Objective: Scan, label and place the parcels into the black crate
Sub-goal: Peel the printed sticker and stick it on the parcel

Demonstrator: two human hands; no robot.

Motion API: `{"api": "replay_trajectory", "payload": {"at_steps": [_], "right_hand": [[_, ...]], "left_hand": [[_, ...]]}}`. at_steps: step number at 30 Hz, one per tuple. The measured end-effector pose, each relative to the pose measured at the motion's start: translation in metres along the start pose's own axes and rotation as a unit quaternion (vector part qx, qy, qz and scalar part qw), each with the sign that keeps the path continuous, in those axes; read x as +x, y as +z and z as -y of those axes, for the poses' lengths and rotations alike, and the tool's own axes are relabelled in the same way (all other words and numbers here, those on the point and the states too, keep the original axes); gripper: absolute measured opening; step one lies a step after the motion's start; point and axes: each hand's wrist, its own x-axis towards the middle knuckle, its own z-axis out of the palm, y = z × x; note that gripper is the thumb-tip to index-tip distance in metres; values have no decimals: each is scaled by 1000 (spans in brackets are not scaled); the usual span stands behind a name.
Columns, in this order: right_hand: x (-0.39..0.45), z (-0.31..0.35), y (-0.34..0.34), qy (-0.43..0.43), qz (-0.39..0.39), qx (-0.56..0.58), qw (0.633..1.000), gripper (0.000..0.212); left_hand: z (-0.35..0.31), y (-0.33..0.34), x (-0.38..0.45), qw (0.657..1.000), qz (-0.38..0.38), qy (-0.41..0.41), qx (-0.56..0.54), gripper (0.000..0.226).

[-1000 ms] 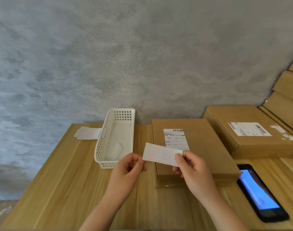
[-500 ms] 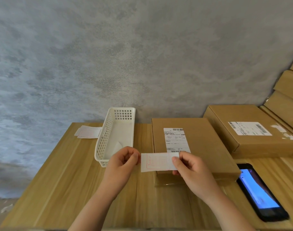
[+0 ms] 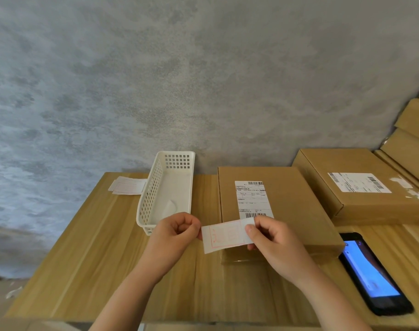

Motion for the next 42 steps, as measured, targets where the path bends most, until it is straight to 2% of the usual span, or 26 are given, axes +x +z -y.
{"api": "replay_trajectory", "payload": {"at_steps": [10,12,14,16,18,20,21,23,27,32,36,42], "right_hand": [[0,0,-2,0,-3,-12,1000,27],[2,-1,0,-3,-10,-20,1000,22],[2,0,5,-37,-60,-90,993,12],[1,6,13,-129,-183,-212,951,26],[-3,15,24,-235,-233,-252,910,20],[-8,25,34,-277,-200,-207,917,8],[-10,29,38,-269,-176,-164,933,7],[-12,31,42,-242,-146,-85,955,8],[-12,33,41,-228,-153,-33,961,13],[-12,36,38,-232,-150,-15,961,10],[-13,37,38,-247,-159,-23,956,8],[-11,32,37,-289,-159,-123,936,12]], "left_hand": [[1,-1,-1,999,32,5,20,20],[2,-1,0,999,37,8,-1,20],[2,0,-1,998,41,10,-52,19],[1,3,-3,993,49,15,-104,17],[0,10,-5,988,46,15,-149,22],[-4,17,-8,980,39,18,-193,19],[-6,20,-10,976,40,23,-215,11],[-10,23,-13,968,55,41,-243,18],[-16,23,-17,965,79,65,-240,22],[-20,25,-21,970,46,108,-213,12],[-19,25,-23,975,31,120,-182,14],[-18,22,-20,982,38,104,-154,21]]}}
